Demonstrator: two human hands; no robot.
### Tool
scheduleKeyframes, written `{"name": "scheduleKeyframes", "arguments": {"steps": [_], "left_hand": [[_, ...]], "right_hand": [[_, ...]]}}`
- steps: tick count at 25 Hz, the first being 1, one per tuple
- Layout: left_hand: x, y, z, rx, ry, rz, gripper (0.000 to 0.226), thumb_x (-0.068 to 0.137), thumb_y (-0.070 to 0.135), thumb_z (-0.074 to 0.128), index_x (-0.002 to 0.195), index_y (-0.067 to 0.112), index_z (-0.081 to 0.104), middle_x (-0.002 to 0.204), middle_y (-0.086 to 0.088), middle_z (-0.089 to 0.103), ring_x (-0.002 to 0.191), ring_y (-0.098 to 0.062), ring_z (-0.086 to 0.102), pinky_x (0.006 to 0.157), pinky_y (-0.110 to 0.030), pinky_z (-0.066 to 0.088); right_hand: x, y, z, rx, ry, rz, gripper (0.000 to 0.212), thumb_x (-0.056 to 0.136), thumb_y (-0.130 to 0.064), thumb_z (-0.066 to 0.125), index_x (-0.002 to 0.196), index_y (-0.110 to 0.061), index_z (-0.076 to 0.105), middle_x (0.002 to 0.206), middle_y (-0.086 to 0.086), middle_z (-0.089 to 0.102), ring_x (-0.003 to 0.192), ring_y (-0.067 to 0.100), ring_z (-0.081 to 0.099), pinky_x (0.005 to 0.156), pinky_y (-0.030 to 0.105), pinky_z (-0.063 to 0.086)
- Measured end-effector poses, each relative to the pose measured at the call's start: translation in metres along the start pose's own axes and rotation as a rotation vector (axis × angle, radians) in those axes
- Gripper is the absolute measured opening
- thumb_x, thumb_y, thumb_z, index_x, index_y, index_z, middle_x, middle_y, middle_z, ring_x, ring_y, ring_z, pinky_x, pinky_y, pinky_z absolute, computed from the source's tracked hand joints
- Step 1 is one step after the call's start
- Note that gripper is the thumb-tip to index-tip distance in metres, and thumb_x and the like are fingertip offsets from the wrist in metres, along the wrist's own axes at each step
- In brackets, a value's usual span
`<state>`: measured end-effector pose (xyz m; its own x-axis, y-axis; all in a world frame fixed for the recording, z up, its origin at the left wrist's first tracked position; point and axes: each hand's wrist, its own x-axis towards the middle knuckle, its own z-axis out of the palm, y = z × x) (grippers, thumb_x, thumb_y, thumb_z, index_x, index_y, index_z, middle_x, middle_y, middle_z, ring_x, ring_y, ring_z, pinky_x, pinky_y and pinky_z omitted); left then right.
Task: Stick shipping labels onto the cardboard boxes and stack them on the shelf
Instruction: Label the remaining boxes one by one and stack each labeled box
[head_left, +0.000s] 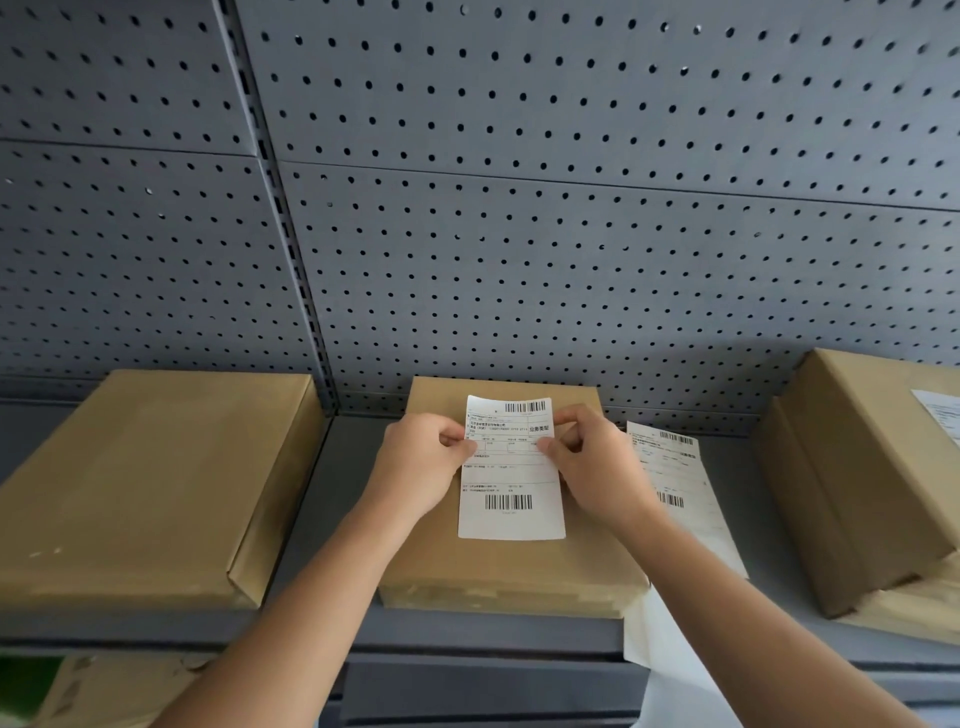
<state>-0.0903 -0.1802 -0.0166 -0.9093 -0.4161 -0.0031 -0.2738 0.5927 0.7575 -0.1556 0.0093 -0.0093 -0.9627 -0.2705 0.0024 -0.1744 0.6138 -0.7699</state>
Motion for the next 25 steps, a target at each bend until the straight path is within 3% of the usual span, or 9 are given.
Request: {"name": "scheduleKeyframes", "arguments": {"steps": [6,10,13,15,17,18,20,22,25], "left_hand": [[0.000,0.002,0.005,0.070,0.024,-0.007,0.026,0.089,0.028,0.076,0.114,0.020,0.071,0.095,0.006,0.075,0.092,-0.014,0.068,0.075,-0.030,0.052],[0.001,0.003,0.006,0.142,0.028,0.001,0.027,0.089,0.029,0.075,0.112,0.020,0.063,0.086,0.009,0.066,0.080,-0.011,0.064,0.066,-0.030,0.049],[-0.002,0.004,0.005,0.171,0.025,0.039,0.030,0.091,0.029,0.074,0.116,0.020,0.061,0.086,0.012,0.058,0.075,-0.006,0.057,0.061,-0.026,0.042],[-0.005,0.004,0.004,0.251,0.041,0.134,0.035,0.093,0.029,0.071,0.125,0.022,0.059,0.102,0.011,0.057,0.089,-0.009,0.057,0.068,-0.024,0.043],[-0.008,0.002,0.006,0.380,0.064,0.284,0.042,0.096,0.027,0.065,0.137,0.021,0.056,0.127,0.007,0.055,0.118,-0.013,0.054,0.086,-0.027,0.048],[-0.009,0.001,0.007,0.418,0.060,0.355,0.045,0.099,0.025,0.061,0.143,0.020,0.052,0.139,0.006,0.052,0.130,-0.015,0.049,0.100,-0.030,0.045],[-0.009,0.001,0.009,0.447,-0.010,0.447,0.050,0.104,0.023,0.049,0.153,0.016,0.040,0.160,0.004,0.038,0.149,-0.015,0.031,0.121,-0.031,0.024],[-0.007,0.005,0.012,0.481,-0.112,0.502,0.054,0.108,0.026,0.036,0.160,0.016,0.026,0.169,0.003,0.021,0.156,-0.011,0.012,0.125,-0.030,0.004],[-0.002,0.004,0.016,0.556,-0.242,0.476,0.056,0.110,0.035,0.021,0.162,0.015,0.014,0.171,0.000,0.009,0.156,-0.010,0.004,0.126,-0.028,-0.002]], "right_hand": [[0.000,0.001,0.004,-0.064,0.024,0.003,0.028,0.095,-0.018,0.065,0.120,-0.017,0.052,0.071,-0.011,0.055,0.070,0.000,0.051,0.057,0.016,0.038],[-0.001,-0.002,0.008,-0.148,0.021,-0.005,0.030,0.095,-0.020,0.062,0.122,-0.017,0.049,0.085,-0.001,0.061,0.078,0.019,0.059,0.068,0.034,0.051],[-0.001,-0.004,0.012,-0.251,0.011,-0.014,0.030,0.096,-0.022,0.059,0.123,-0.018,0.045,0.093,0.007,0.066,0.082,0.028,0.062,0.067,0.038,0.053],[-0.003,-0.006,0.012,-0.366,-0.001,-0.038,0.029,0.097,-0.024,0.055,0.123,-0.017,0.044,0.099,0.007,0.065,0.082,0.030,0.061,0.067,0.038,0.052],[-0.007,-0.005,0.012,-0.487,0.023,-0.081,0.028,0.098,-0.025,0.053,0.123,-0.013,0.047,0.108,0.006,0.059,0.089,0.031,0.059,0.067,0.037,0.048],[-0.009,-0.004,0.012,-0.544,0.062,-0.134,0.028,0.097,-0.025,0.053,0.123,-0.012,0.051,0.111,0.007,0.057,0.095,0.032,0.059,0.069,0.037,0.048],[-0.012,0.002,0.017,-0.619,0.122,-0.288,0.031,0.095,-0.023,0.055,0.123,-0.009,0.058,0.117,0.008,0.058,0.105,0.033,0.058,0.079,0.041,0.051],[-0.012,0.004,0.025,-0.620,0.082,-0.394,0.039,0.096,-0.025,0.050,0.132,-0.012,0.058,0.134,0.005,0.057,0.124,0.030,0.053,0.095,0.045,0.049],[-0.012,0.005,0.038,-0.617,-0.055,-0.412,0.059,0.099,-0.036,0.020,0.149,-0.015,0.042,0.154,0.001,0.045,0.147,0.022,0.034,0.118,0.044,0.031]]}}
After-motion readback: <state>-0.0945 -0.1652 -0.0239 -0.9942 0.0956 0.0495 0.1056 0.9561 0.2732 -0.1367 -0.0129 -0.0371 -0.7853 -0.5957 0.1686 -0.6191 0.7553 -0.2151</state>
